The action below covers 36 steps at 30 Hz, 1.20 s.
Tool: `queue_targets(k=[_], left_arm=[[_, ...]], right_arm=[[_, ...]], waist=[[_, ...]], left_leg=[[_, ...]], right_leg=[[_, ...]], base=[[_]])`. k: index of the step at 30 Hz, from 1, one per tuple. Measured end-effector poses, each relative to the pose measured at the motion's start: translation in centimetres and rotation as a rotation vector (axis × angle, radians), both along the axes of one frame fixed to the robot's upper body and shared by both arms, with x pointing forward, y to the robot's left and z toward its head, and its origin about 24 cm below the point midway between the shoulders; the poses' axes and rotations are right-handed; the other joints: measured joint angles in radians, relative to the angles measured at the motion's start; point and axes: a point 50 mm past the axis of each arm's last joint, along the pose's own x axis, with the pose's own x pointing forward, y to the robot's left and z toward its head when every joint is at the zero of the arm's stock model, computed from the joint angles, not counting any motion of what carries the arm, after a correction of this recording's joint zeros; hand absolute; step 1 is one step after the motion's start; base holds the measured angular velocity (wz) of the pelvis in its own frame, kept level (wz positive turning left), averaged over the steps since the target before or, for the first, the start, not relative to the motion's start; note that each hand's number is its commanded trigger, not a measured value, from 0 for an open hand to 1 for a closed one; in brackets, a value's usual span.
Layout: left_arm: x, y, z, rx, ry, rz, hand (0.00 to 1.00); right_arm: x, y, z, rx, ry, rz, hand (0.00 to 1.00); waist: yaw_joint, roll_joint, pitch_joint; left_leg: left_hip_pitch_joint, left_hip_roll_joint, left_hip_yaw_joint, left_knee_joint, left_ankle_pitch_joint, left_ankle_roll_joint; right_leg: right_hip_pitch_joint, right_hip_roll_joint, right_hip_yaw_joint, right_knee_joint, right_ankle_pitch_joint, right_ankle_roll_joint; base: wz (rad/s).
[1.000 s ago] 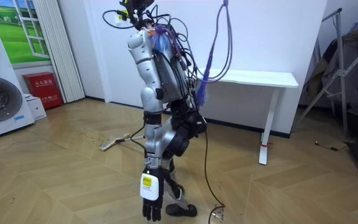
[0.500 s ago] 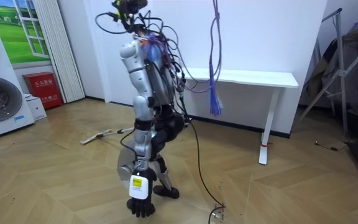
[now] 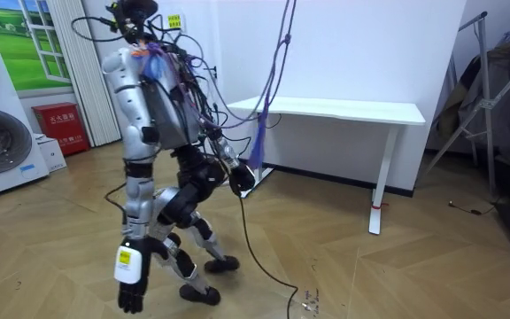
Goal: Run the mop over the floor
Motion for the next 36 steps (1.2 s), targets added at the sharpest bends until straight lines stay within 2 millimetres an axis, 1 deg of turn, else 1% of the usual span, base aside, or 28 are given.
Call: queue_targets(k=[1,3,4,6,7,8,9,10,11,12,13,14,15,16,17,18,19,21,22,23,24,25,26,28,31,33,35,36], left_arm=[[-0.3,0.0,-0.1,0.001,0.012,0.003,0.0],[-1.2,0.2,-0.2,0.017,0.049,0.023,0.0],[-1.3,0.3,-0.2,0.022,0.057,0.029,0.0],[-1.5,0.3,-0.2,0.026,0.068,0.053,0.0],[-1.5,0.9,-0.1,0.039,0.068,0.068,0.0],[-1.5,1.5,0.0,0.059,0.067,0.071,0.0],[-1.6,1.5,0.0,0.066,0.066,0.077,0.0],[-1.7,1.3,0.0,0.062,0.07,0.078,0.0],[-1.7,1.0,-0.1,0.048,0.065,0.083,0.0],[-1.7,1.1,-0.1,0.048,0.06,0.081,0.0],[-1.4,1.3,0.1,0.051,0.046,0.075,0.0],[-1.5,1.5,0.1,0.051,0.038,0.073,0.0],[-1.6,1.6,0.1,0.05,0.036,0.073,0.0],[-1.7,1.8,0.2,0.044,0.032,0.072,0.0],[-2.1,1.9,0.1,0.032,0.047,0.074,0.0],[-2.0,1.8,0.0,0.017,0.05,0.072,0.0],[-2.0,1.6,0.0,0.01,0.051,0.073,0.0],[-1.6,1.3,0.0,-0.004,0.04,0.065,0.0],[-1.6,1.2,0.0,-0.003,0.037,0.061,0.0],[-1.1,1.1,0.0,-0.002,0.019,0.053,0.0],[-0.8,1.0,0.1,-0.002,0.01,0.052,0.0],[-0.2,0.9,0.2,-0.005,-0.005,0.05,0.0],[0.3,1.0,0.3,-0.004,-0.027,0.056,0.0],[0.7,1.0,0.4,0.007,-0.045,0.059,0.0],[0.8,0.7,0.4,0.013,-0.05,0.04,0.0],[0.0,0.5,0.2,0.023,-0.024,0.049,0.0],[-0.7,0.6,0.1,0.039,0.007,0.061,0.0],[-0.9,0.7,0.0,0.044,0.016,0.063,0.0]], right_arm=[[0.0,0.2,-0.1,0.007,0.004,0.002,1.0],[0.8,0.2,-0.1,0.011,0.002,0.006,1.0],[1.1,0.1,0.0,0.009,0.0,0.006,1.0],[2.8,-0.4,0.2,-0.004,-0.015,0.01,1.0],[4.5,-0.6,0.3,-0.01,-0.045,0.024,1.0],[6.6,-0.7,0.5,-0.013,-0.09,0.045,1.0],[9.3,-1.2,1.1,-0.021,-0.151,0.064,1.0],[10.8,-1.6,1.6,-0.027,-0.191,0.071,1.0],[12.7,-2.3,2.3,-0.038,-0.249,0.079,1.0],[13.7,-2.5,2.7,-0.039,-0.283,0.085,1.0],[15.6,-2.7,3.3,-0.035,-0.348,0.094,1.0],[16.3,-2.8,3.7,-0.025,-0.385,0.081,1.0],[16.3,-2.9,3.7,-0.021,-0.39,0.076,1.0],[15.9,-2.8,3.5,-0.017,-0.375,0.071,1.0],[15.1,-2.8,3.2,-0.013,-0.362,0.075,1.0],[14.0,-2.9,2.9,-0.009,-0.341,0.065,1.0],[13.3,-3.1,2.7,-0.013,-0.324,0.059,1.0],[9.0,-3.8,2.1,-0.035,-0.211,0.04,1.0],[8.0,-4.0,2.0,-0.042,-0.182,0.045,1.0],[6.2,-4.2,1.9,-0.059,-0.138,0.041,1.0],[5.4,-4.1,1.8,-0.063,-0.116,0.037,1.0],[3.9,-3.9,1.5,-0.066,-0.08,0.037,1.0],[3.2,-3.3,1.2,-0.064,-0.059,0.034,1.0],[2.7,-2.1,0.7,-0.05,-0.043,0.03,1.0],[2.2,-0.2,0.0,-0.026,-0.024,0.025,1.0],[2.2,0.0,0.0,-0.023,-0.028,0.014,1.0],[2.8,-0.1,0.0,-0.025,-0.031,0.016,1.0],[3.1,-0.2,0.1,-0.028,-0.031,0.012,1.0]], waist=[[0.002,-0.013,0.005],[0.008,-0.031,0.0058],[0.01,-0.033,0.0034],[0.025,-0.036,0.0026],[0.036,-0.05,0.0098],[0.051,-0.082,0.0102],[0.07,-0.105,0.0175],[0.082,-0.124,0.0266],[0.114,-0.119,0.0231],[0.127,-0.115,0.0228],[0.149,-0.11,0.0182],[0.151,-0.112,0.0188],[0.152,-0.113,0.0201],[0.154,-0.107,0.017],[0.152,-0.094,0.0128],[0.149,-0.09,0.0114],[0.146,-0.081,0.0103],[0.124,-0.063,0.0027],[0.12,-0.057,0.0025],[0.102,-0.05,-0.0013],[0.09,-0.04,-0.0046],[0.065,-0.023,-0.0113],[0.049,-0.008,-0.0083],[0.019,0.005,-0.0035],[-0.002,0.0,-0.0019],[-0.007,-0.003,-0.0002],[0.007,-0.013,0.0027],[0.014,-0.015,0.0024]], left_leg=[[0.029,0.0,0.0,0.001,-0.023,-0.003],[0.077,0.0,0.001,0.019,-0.073,-0.017],[0.086,0.001,0.0,0.025,-0.087,-0.025],[0.102,0.015,0.012,0.082,-0.107,-0.092],[0.041,0.052,0.046,0.24,-0.035,-0.227],[-0.042,0.075,0.072,0.407,0.14,-0.28],[-0.12,0.074,0.083,0.514,0.377,-0.254],[-0.163,0.075,0.086,0.551,0.503,-0.264],[-0.239,0.095,0.076,0.619,0.543,-0.244],[-0.27,0.109,0.065,0.633,0.5,-0.232],[-0.31,0.129,0.043,0.572,0.405,-0.218],[-0.298,0.131,0.015,0.393,0.342,-0.227],[-0.274,0.129,0.007,0.282,0.326,-0.228],[-0.208,0.139,-0.022,0.055,0.315,-0.227],[-0.173,0.135,-0.037,-0.015,0.24,-0.18],[-0.164,0.127,-0.026,-0.014,0.209,-0.149],[-0.159,0.124,-0.023,-0.011,0.194,-0.132],[-0.12,0.085,-0.005,-0.007,0.14,-0.09],[-0.113,0.077,-0.001,-0.002,0.129,-0.078],[-0.103,0.049,-0.001,0.003,0.109,-0.059],[-0.097,0.038,-0.002,0.003,0.1,-0.051],[-0.09,0.023,-0.011,0.004,0.083,-0.04],[-0.077,0.017,-0.016,0.002,0.071,-0.033],[-0.06,0.015,-0.015,-0.003,0.053,-0.021],[-0.017,0.005,-0.015,-0.033,0.04,-0.015],[0.028,0.004,-0.016,-0.05,0.01,-0.015],[0.063,0.003,-0.016,-0.035,-0.028,-0.023],[0.071,0.003,-0.018,-0.025,-0.039,-0.031]], right_leg=[[0.006,-0.002,-0.024,-0.078,0.01,-0.018],[0.023,-0.002,-0.084,-0.145,0.025,-0.057],[0.041,-0.002,-0.089,-0.146,0.027,-0.083],[0.066,0.005,-0.1,-0.12,0.002,-0.103],[0.076,0.019,-0.086,-0.087,-0.021,-0.114],[0.075,0.033,-0.046,-0.047,-0.029,-0.116],[0.083,0.038,-0.016,-0.016,-0.046,-0.126],[0.09,0.039,-0.006,-0.009,-0.052,-0.128],[0.1,0.056,-0.001,-0.006,-0.061,-0.137],[0.104,0.065,-0.002,-0.006,-0.062,-0.14],[0.113,0.072,-0.002,-0.004,-0.071,-0.143],[0.133,0.074,0.0,-0.01,-0.088,-0.133],[0.146,0.077,0.0,-0.015,-0.098,-0.125],[0.17,0.088,0.003,-0.02,-0.121,-0.112],[0.188,0.079,0.005,-0.017,-0.148,-0.101],[0.201,0.065,0.007,-0.026,-0.166,-0.081],[0.214,0.06,0.005,-0.036,-0.168,-0.076],[0.251,0.004,-0.007,-0.027,-0.18,-0.047],[0.244,-0.002,-0.004,0.005,-0.166,-0.036],[0.215,-0.018,0.002,0.084,-0.118,-0.008],[0.199,-0.024,0.005,0.121,-0.084,0.0],[0.162,-0.022,0.018,0.187,-0.013,0.01],[0.132,-0.012,0.029,0.221,0.014,0.013],[0.074,0.007,0.037,0.189,0.003,0.014],[0.023,0.025,0.026,-0.048,0.003,0.005],[0.026,0.028,-0.003,-0.212,0.036,-0.034],[0.043,0.019,-0.037,-0.22,0.06,-0.059],[0.053,0.018,-0.046,-0.212,0.059,-0.061]], base=[[-0.11],[-0.12],[0.0],[-0.06],[-0.19],[-0.33],[-0.4],[-0.61],[-0.57],[-0.6],[-0.2],[0.0],[0.22],[0.16],[0.16],[0.16],[0.28],[0.32],[0.25],[0.21],[0.33],[0.22],[0.07],[-0.09],[-0.14],[-0.12],[-0.12],[-0.17]])
